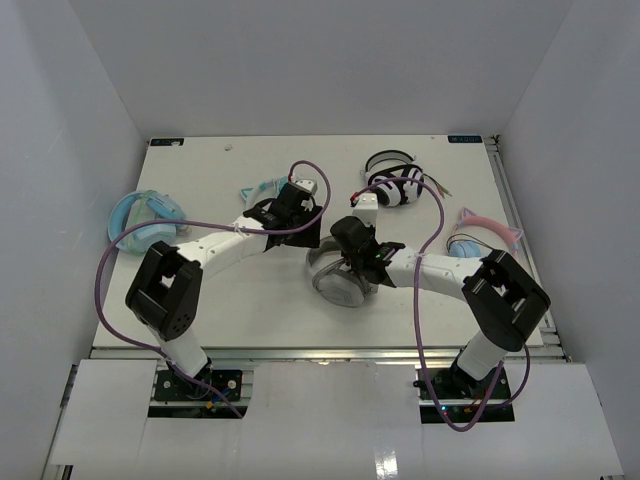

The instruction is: Wrap the headphones

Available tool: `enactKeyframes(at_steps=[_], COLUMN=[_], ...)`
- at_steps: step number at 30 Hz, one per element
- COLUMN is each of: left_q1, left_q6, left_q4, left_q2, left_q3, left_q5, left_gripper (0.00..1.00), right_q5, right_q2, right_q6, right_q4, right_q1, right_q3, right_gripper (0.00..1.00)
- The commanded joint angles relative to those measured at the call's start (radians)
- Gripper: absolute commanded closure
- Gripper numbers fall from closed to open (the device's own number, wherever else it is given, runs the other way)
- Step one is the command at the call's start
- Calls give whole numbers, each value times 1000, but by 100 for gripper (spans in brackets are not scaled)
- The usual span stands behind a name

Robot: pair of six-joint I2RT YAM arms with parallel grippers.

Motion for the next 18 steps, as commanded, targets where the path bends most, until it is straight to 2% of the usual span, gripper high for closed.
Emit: enactKeyframes(at_steps=[1, 5, 11, 14, 16, 18], left_q1=[10, 10, 10, 10, 10, 11], left_q6=[6, -1, 1, 2, 3, 4], left_q4=[-4, -16, -47, -33, -18, 18], left_q2=[-101, -140, -209, -264, -307, -343], left_q3=[19, 22, 41, 38, 30, 19], left_q5=[-28, -34, -39, -41, -32, 3], left_gripper=[30, 30, 29, 28, 23, 5], right_q5=[29, 24, -9, -22, -34, -62], right_q2=[8, -2, -45, -83, -115, -141], right_q6=[18, 11, -32, -65, -92, -141], right_q4=[-38, -46, -82, -96, -101, -129], right_q1=[-4, -4, -3, -2, -2, -2], right_q3=[28, 48, 91, 118, 142, 183], right_gripper=[76, 73, 59, 57, 56, 54])
